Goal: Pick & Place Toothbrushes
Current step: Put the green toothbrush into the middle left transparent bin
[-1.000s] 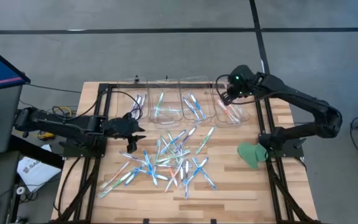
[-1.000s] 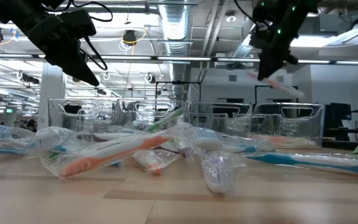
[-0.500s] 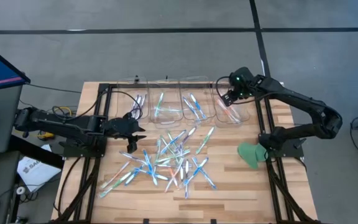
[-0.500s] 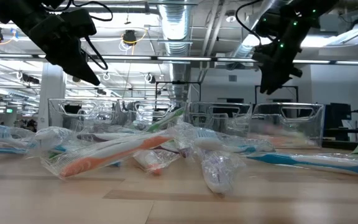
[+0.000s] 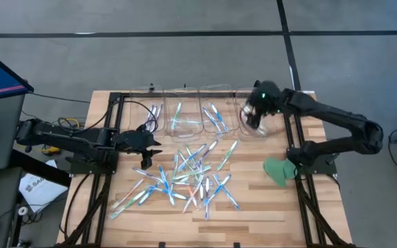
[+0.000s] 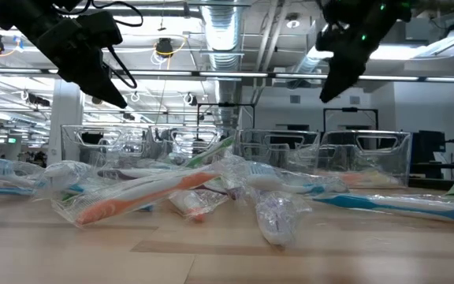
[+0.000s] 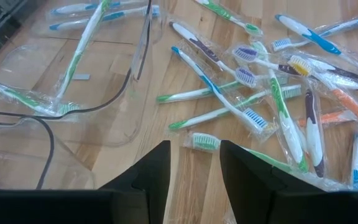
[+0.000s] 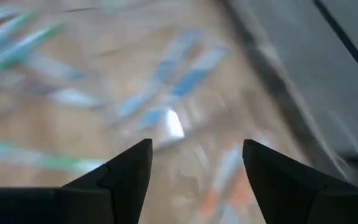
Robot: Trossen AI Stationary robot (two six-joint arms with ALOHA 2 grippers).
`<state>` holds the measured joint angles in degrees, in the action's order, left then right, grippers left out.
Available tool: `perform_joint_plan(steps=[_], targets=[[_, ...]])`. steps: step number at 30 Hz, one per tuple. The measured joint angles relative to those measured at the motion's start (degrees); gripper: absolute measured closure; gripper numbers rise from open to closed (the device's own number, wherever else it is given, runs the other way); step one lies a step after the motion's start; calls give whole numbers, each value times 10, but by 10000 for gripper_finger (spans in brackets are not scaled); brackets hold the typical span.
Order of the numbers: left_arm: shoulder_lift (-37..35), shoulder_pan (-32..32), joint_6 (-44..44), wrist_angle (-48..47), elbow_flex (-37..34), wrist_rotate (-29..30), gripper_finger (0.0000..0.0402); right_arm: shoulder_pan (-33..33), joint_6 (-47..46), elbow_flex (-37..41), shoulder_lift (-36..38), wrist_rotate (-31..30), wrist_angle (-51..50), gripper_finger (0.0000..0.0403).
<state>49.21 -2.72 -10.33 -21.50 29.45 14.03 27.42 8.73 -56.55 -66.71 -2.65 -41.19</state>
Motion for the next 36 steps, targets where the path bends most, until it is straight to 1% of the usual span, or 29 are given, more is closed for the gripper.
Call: perform_joint_plan(steps=[2,8,11,15,19,22,27,30,33,36], targets=[[0,0,0,0,0,0,268,-54,21,0,1,1,-1,158],[0,0,0,2,0,0,268,-187,24,0,-26,-2,5,158],[0,0,-5,2,0,0,268,-236,21,-1,-59,-1,5,158],[0,0,-6,4,0,0,268,-282,17,-1,-109,-2,7,159],[0,0,-5,6,0,0,268,-310,-6,-1,-169,-2,31,159],[0,0,-1,6,0,0,268,-323,2,0,-216,-7,42,159],[0,0,10,10,0,0,268,-328,16,-1,-274,-38,46,159],[0,0,14,11,0,0,268,-324,22,-1,-292,-61,50,159],[0,0,14,14,0,0,268,-321,33,0,-293,-81,56,159],[0,0,15,16,0,0,268,-322,44,-1,-292,-86,74,159]])
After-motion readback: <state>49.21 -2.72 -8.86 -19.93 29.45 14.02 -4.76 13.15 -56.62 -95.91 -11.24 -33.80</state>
